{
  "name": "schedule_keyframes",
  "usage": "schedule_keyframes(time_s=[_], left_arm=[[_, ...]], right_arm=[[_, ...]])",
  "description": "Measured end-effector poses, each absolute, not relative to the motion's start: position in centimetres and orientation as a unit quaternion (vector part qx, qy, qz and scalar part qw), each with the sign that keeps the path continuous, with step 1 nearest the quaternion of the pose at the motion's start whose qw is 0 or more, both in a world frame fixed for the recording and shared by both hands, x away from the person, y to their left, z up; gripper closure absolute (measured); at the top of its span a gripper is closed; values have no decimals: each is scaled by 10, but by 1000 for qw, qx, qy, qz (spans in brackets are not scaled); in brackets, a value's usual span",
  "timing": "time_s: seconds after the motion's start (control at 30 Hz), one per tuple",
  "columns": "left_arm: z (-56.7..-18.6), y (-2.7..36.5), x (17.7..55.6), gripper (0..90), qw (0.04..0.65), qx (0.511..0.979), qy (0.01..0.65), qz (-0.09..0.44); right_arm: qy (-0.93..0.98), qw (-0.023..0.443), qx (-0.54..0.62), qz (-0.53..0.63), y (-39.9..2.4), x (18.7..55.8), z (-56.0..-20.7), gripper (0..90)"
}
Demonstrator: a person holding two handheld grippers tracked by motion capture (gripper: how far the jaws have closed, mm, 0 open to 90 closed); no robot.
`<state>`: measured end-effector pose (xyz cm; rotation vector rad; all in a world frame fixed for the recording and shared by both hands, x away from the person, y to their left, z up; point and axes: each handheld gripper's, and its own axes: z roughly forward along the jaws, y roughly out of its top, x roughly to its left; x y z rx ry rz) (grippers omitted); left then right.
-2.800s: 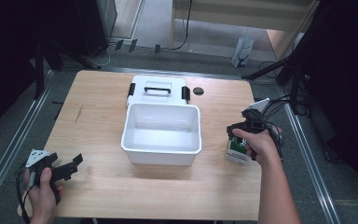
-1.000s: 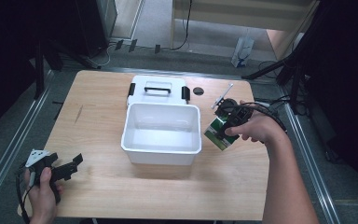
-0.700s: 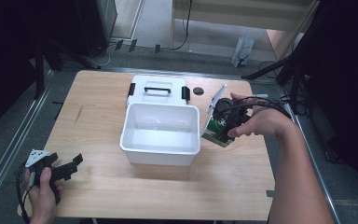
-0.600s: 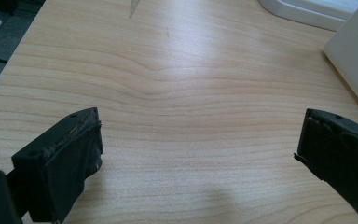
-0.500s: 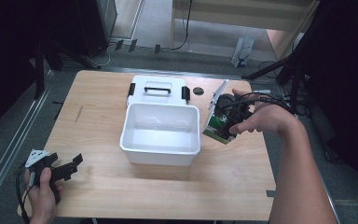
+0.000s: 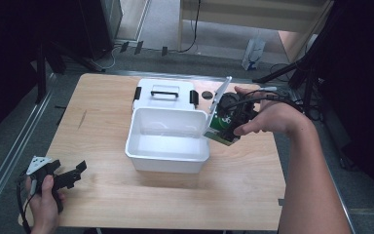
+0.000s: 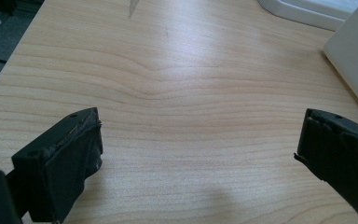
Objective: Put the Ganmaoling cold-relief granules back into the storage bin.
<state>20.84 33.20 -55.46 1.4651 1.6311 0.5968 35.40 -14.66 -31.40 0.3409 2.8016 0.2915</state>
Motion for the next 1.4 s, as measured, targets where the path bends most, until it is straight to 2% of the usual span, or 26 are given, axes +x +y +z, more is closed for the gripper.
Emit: schedule_keyframes(time_s=[0.63,1.4], left_arm=[[-555,332,208,6,423,585,650,238],[-555,333,208,6,425,584,650,236]], right_arm=[[982,146,55,108,-87,355,-319,168],[988,126,26,85,-68,364,-364,165]])
